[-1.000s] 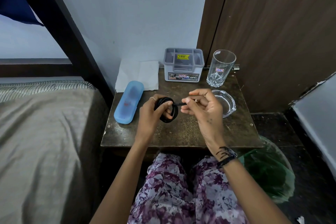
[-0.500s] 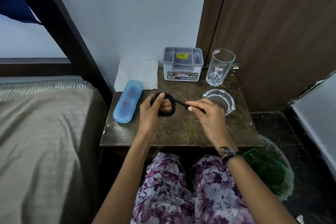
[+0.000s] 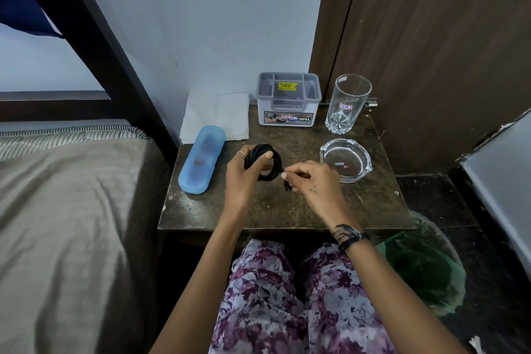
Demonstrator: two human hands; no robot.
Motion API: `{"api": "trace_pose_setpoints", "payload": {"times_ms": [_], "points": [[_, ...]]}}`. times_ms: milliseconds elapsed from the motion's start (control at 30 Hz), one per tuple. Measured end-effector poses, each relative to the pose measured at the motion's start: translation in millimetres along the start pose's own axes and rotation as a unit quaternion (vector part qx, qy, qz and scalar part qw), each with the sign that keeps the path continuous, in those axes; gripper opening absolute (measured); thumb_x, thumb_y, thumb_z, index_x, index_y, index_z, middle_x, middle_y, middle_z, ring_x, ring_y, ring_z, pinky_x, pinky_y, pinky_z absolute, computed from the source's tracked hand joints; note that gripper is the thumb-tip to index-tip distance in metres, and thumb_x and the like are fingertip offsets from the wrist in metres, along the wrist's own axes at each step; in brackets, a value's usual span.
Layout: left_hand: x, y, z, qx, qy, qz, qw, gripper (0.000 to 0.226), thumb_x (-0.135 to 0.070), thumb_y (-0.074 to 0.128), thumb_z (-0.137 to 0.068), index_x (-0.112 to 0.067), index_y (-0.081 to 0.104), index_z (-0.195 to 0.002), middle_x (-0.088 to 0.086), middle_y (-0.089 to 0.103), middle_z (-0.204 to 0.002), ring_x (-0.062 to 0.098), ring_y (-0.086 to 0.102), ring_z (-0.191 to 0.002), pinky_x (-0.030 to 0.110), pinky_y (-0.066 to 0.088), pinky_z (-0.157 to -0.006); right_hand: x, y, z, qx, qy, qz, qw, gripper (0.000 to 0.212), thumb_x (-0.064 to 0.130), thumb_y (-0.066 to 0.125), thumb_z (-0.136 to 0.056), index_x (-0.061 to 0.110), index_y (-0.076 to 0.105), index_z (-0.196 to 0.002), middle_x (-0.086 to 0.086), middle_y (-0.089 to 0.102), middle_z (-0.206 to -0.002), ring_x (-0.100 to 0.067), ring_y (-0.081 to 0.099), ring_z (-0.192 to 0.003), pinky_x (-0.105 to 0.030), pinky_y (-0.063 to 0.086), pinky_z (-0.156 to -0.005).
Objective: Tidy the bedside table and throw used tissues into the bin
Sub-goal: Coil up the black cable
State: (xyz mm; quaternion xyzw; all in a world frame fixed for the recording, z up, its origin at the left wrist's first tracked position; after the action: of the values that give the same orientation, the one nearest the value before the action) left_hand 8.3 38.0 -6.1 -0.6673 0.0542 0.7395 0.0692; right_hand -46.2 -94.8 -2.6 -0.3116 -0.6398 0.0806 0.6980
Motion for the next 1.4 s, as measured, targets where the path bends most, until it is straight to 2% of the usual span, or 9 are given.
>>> {"api": "trace_pose_setpoints", "payload": {"times_ms": [133, 300, 467, 667, 800, 900, 1033, 1267, 1400], "points": [[4, 2, 1, -0.014, -0.004, -0.008, 1.0, 0.008, -0.025, 0.06, -0.089, -0.018, 0.059, -0.093, 0.002, 0.069, -0.09, 0.022, 0.066, -0.093, 0.049, 0.052, -0.09, 4, 0, -3, 0.007, 0.0, 0.034, 0.999, 0.011, 0.023, 0.068, -0.082, 0.013, 0.073, -0.084, 0.011, 0.06, -0.077, -0.007, 0.058, -0.066, -0.031, 0.054, -0.074], [6, 2, 2, 0.013, 0.011, -0.046, 0.999, 0.032, -0.006, 0.053, -0.088, -0.035, 0.05, -0.101, -0.015, 0.058, -0.101, 0.005, 0.057, -0.1, 0.043, 0.049, -0.096, 8, -7, -7, -0.011, -0.031, 0.125, 0.992, 0.012, 0.024, 0.066, -0.084, 0.013, 0.07, -0.088, -0.002, 0.069, -0.087, -0.011, 0.06, -0.071, -0.031, 0.055, -0.067], [9, 4, 2, 0.01, 0.005, -0.108, 0.994, 0.027, -0.002, 0.046, -0.085, -0.017, 0.06, -0.104, -0.002, 0.065, -0.096, 0.011, 0.059, -0.093, 0.038, 0.051, -0.091, 13, -4, -2, -0.007, -0.092, 0.206, 0.974, 0.017, 0.024, 0.062, -0.087, 0.01, 0.064, -0.095, -0.004, 0.063, -0.097, -0.016, 0.061, -0.081, -0.033, 0.055, -0.074], [11, -3, 2, -0.004, -0.021, -0.05, 0.999, 0.024, -0.001, 0.043, -0.086, -0.015, 0.062, -0.09, -0.004, 0.067, -0.081, 0.0, 0.063, -0.073, 0.029, 0.051, -0.072, 16, -12, 1, -0.012, -0.157, 0.281, 0.947, 0.014, 0.024, 0.053, -0.093, 0.011, 0.054, -0.098, -0.003, 0.056, -0.099, -0.017, 0.06, -0.083, -0.029, 0.053, -0.078], [15, -3, 2, 0.031, -0.126, 0.094, 0.987, 0.02, -0.002, 0.042, -0.092, -0.016, 0.056, -0.093, 0.004, 0.069, -0.081, 0.013, 0.068, -0.077, 0.03, 0.057, -0.058, 12, -15, 0, -0.023, -0.155, 0.273, 0.949, 0.014, 0.022, 0.053, -0.093, 0.01, 0.055, -0.1, -0.005, 0.058, -0.101, -0.018, 0.062, -0.085, -0.032, 0.054, -0.079], [14, 4, 3, 0.072, -0.181, 0.187, 0.963, 0.025, 0.003, 0.038, -0.092, -0.015, 0.055, -0.093, 0.005, 0.072, -0.074, 0.014, 0.072, -0.066, 0.033, 0.059, -0.056, 12, -11, -1, -0.033, -0.143, 0.224, 0.964, 0.016, 0.017, 0.056, -0.091, 0.009, 0.059, -0.105, -0.008, 0.063, -0.104, -0.019, 0.063, -0.09, -0.031, 0.055, -0.081], [11, 14, 4, 0.117, -0.191, 0.197, 0.954, 0.027, 0.006, 0.038, -0.093, -0.016, 0.054, -0.094, 0.009, 0.066, -0.088, 0.015, 0.072, -0.067, 0.031, 0.06, -0.057, 12, -11, -4, -0.055, -0.084, 0.091, 0.991, 0.014, 0.012, 0.061, -0.087, 0.012, 0.067, -0.1, 0.0, 0.068, -0.095, -0.009, 0.063, -0.083, -0.023, 0.054, -0.078], [5, 21, 2, 0.123, -0.028, -0.07, 0.99, 0.009, -0.002, 0.036, -0.096, -0.009, 0.04, -0.099, 0.01, 0.052, -0.1, 0.019, 0.054, -0.092, 0.014, 0.05, -0.052, -2, -6, -6, -0.036, 0.05, -0.172, 0.983, 0.014, 0.004, 0.056, -0.09, 0.009, 0.066, -0.096, -0.003, 0.07, -0.091, -0.008, 0.068, -0.082, -0.019, 0.057, -0.07], [4, 22, 1, 0.125, 0.041, -0.136, 0.982, 0.013, -0.001, 0.036, -0.092, -0.007, 0.041, -0.102, 0.018, 0.05, -0.106, 0.024, 0.05, -0.095, 0.032, 0.052, -0.073, -6, -1, -3, -0.007, 0.121, -0.357, 0.926, 0.017, -0.001, 0.049, -0.092, 0.008, 0.064, -0.093, -0.001, 0.068, -0.084, -0.001, 0.066, -0.067, -0.015, 0.053, -0.059]]}}
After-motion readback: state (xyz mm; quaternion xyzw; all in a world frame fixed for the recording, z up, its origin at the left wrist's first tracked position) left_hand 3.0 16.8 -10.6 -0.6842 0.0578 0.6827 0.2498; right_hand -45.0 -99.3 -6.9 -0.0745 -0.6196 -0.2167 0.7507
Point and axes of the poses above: each hand's wrist, its own z-axis away from the middle knuckle, its own y-axis out of the palm, x = y × z, the point moved 4 cm from there along -z, towards the middle knuckle
